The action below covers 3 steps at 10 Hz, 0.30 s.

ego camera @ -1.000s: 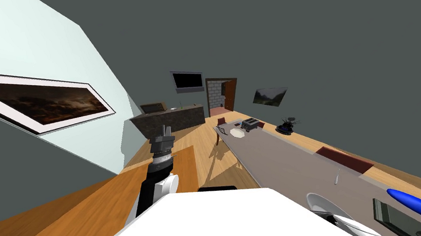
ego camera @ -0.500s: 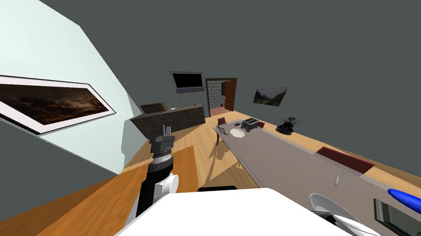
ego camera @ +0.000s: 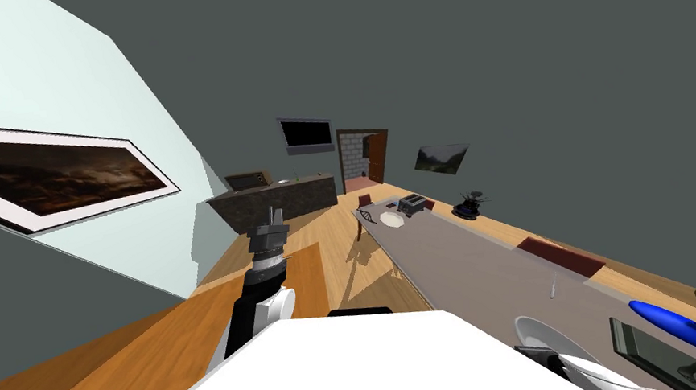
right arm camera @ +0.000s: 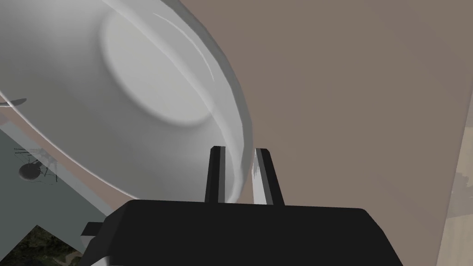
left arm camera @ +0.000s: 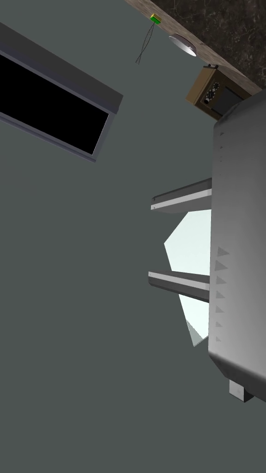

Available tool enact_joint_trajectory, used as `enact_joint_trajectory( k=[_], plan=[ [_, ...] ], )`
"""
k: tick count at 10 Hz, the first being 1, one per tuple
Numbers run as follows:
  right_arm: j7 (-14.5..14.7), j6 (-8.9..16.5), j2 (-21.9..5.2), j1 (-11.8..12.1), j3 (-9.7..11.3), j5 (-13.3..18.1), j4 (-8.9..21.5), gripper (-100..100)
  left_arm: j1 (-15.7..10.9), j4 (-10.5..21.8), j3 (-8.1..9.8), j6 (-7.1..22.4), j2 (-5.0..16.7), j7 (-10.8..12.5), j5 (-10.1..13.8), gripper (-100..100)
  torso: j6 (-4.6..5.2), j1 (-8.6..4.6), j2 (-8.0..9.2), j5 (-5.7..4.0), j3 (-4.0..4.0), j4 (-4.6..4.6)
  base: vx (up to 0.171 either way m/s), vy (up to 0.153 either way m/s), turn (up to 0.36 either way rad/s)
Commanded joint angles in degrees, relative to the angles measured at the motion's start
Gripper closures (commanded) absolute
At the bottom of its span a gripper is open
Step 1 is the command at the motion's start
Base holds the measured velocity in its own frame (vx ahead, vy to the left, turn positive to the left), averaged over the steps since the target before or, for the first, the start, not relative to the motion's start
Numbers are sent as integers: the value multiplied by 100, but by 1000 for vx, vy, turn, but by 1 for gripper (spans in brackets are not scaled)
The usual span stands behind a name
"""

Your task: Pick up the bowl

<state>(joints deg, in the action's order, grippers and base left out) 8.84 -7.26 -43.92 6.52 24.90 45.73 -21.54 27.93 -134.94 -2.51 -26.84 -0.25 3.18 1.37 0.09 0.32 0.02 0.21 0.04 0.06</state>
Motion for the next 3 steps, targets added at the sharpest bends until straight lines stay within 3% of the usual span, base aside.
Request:
enact_joint_trajectory(
  k=[1,2,3],
  plan=[
    [162,-56,25,-26,-113,5,72,100,0,0,0,0,0,0,0,0,0,0,0,0,0,0,-4,0,22],
    [135,-56,30,-31,-104,5,72,100,0,0,0,0,0,0,0,0,2,-11,6,0,3,0,0,0,0],
    [157,-66,33,-36,-114,4,77,0,0,0,0,0,0,0,0,0,4,-13,7,0,3,-1,0,0,0]
  ],
)
